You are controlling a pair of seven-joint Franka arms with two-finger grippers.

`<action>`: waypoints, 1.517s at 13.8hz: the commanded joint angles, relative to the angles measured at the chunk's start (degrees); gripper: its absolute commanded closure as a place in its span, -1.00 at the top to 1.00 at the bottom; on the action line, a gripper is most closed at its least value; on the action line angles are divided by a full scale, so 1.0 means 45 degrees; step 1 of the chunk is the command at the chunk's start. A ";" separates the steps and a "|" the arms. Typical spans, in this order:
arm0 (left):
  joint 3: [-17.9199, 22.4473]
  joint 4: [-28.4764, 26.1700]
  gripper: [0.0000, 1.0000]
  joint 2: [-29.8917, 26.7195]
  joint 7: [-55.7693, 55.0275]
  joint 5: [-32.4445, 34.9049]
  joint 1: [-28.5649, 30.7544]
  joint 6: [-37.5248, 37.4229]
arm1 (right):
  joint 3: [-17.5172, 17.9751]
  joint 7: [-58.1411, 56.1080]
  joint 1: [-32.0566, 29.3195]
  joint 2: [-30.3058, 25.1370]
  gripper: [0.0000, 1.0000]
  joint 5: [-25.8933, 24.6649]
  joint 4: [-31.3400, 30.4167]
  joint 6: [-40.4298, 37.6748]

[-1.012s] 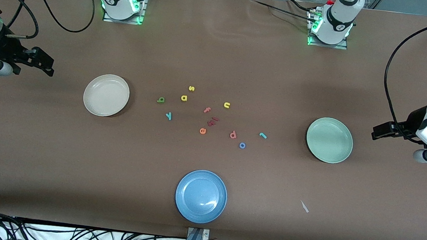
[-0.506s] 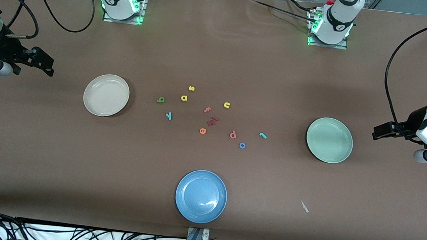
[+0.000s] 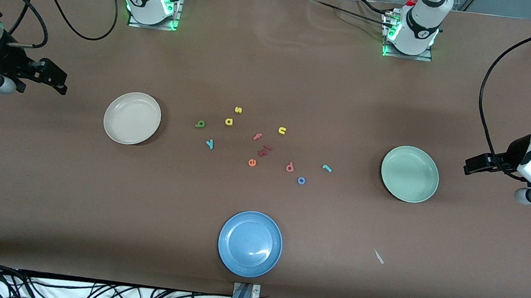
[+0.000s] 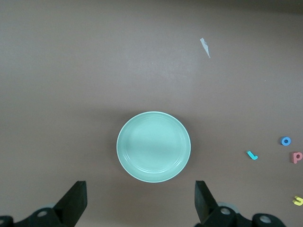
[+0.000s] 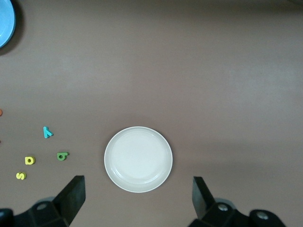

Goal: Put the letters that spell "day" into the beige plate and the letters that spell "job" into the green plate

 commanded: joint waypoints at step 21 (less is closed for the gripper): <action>-0.0171 -0.0086 0.79 0.3142 -0.8167 -0.2017 -0.1858 0.1221 | 0.0098 0.3210 0.3817 0.3700 1.00 0.0192 0.0147 0.0416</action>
